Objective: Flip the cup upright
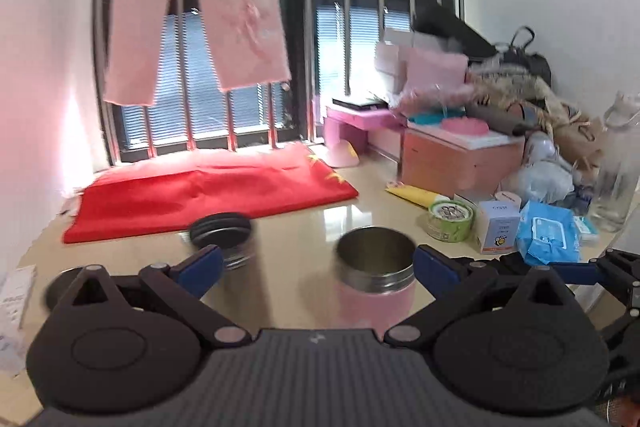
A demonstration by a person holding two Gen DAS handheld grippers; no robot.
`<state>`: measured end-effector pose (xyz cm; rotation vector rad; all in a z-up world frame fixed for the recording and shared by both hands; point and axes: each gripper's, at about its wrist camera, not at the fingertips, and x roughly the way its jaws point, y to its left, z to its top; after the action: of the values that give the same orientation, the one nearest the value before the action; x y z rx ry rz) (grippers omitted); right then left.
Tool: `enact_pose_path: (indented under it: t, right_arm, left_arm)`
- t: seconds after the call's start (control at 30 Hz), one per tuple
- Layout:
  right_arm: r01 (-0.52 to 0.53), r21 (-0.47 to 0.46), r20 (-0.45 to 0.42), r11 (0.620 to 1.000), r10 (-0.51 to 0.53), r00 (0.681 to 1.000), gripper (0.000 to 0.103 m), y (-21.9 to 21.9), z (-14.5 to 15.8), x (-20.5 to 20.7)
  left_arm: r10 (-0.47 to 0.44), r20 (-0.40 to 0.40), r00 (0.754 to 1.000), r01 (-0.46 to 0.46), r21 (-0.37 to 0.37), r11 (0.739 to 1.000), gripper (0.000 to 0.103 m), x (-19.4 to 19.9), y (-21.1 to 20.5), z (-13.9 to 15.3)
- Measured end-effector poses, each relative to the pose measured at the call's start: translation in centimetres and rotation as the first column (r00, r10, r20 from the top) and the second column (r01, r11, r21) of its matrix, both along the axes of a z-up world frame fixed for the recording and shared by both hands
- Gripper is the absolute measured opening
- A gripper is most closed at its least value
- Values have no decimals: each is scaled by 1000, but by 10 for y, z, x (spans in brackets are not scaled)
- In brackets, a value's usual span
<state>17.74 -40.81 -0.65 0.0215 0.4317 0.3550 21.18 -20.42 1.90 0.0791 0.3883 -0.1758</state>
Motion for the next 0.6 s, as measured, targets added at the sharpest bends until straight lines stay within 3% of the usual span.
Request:
enact_pose_path:
  t: [0.3,0.6]
  right_arm:
    - [16,47,97,999,-20,995,103,60,23,-79]
    - [43,26,107,999,-45,993,103,119,27,-146]
  left_arm:
    - [79,82,994,-77,-22,997,103,-89,97,11]
    - [224,124,967,-218,-55,974,103,-187,180,-4]
